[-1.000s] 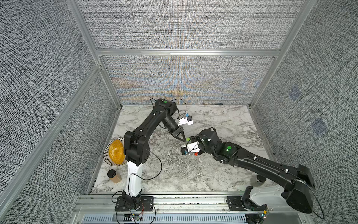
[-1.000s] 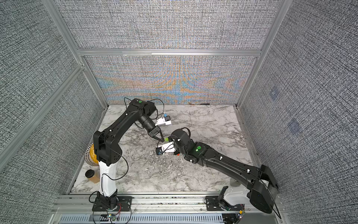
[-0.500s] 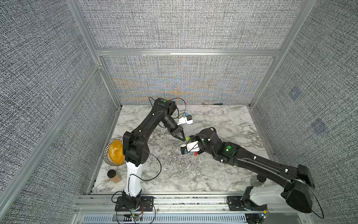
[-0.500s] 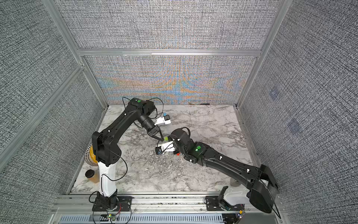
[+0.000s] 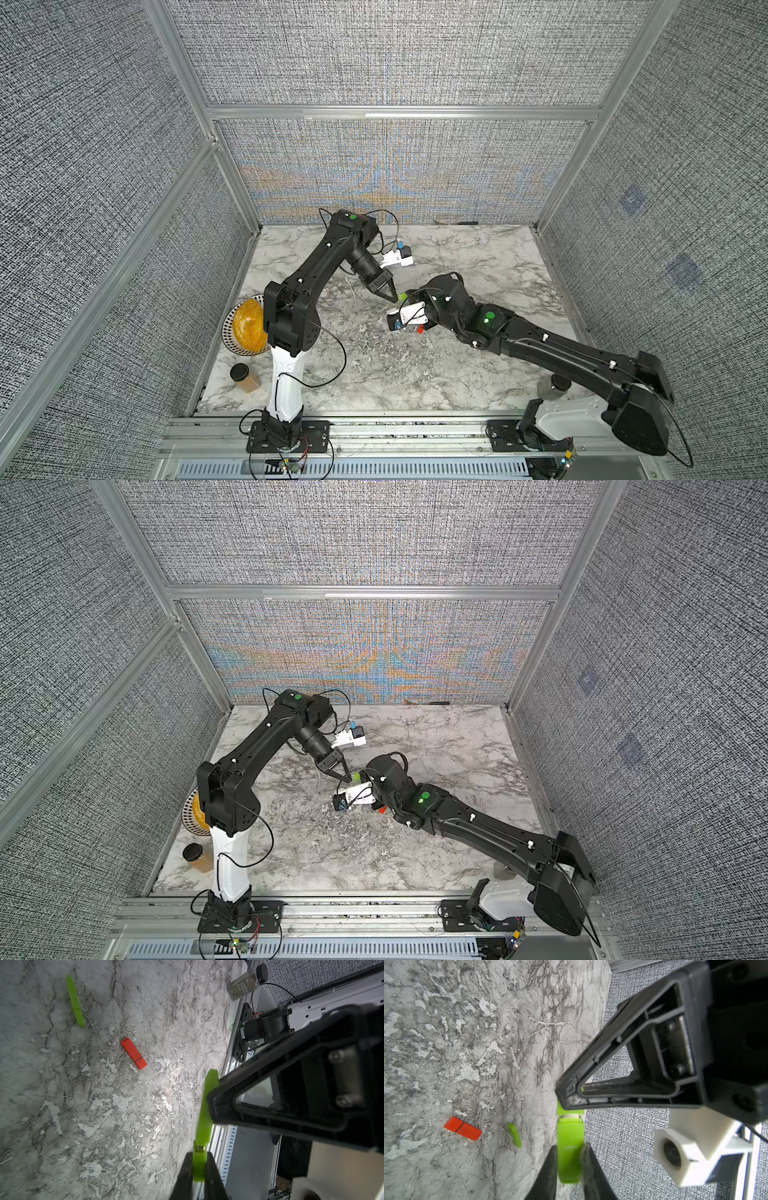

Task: Close the usb drive cover
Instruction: Close the cover of the USB drive.

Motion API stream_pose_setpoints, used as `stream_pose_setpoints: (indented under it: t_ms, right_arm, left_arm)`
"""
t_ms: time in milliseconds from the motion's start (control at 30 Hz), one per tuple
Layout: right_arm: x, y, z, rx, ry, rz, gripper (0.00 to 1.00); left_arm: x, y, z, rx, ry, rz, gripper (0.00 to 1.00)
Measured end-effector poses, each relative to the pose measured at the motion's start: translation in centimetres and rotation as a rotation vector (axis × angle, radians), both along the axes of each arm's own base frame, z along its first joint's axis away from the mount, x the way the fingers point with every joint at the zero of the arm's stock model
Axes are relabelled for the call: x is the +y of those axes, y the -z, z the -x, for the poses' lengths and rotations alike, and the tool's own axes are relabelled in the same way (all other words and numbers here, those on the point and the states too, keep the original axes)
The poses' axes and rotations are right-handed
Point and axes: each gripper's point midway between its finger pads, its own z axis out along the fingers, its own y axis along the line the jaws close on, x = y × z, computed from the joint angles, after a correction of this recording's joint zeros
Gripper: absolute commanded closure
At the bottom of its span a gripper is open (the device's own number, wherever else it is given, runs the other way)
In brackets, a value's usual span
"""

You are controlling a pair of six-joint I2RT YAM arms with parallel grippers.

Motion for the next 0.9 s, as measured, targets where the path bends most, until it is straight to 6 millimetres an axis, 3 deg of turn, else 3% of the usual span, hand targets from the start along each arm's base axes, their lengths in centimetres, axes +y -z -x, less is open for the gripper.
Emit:
stream_pose_setpoints:
  t_ms: [200, 333, 533, 900]
  right_arm:
    - [0.18, 0.02, -0.12, 0.002, -0.005, -0.006, 0.77]
    - [0.24, 0.02, -0.20, 0.001, -0.003, -0.005, 0.82]
    - [0.30, -0.20, -0.17, 0.007, -0.007, -0.003, 1.00]
    - [0.61, -0.44, 0.05, 0.044, -0.002, 0.006, 1.00]
  left_arm:
    - [-0.10, -0.12, 0.03, 0.010, -0.006, 0.009, 1.00]
    - [-0.08, -0.12, 0.01, 0.010, -0.007, 0.009, 1.00]
    - [-0.07, -0.15, -0.02, 0.011, -0.008, 0.011, 1.00]
    - [-0.33, -0.26, -0.33, 0.009, -0.009, 0.023, 1.00]
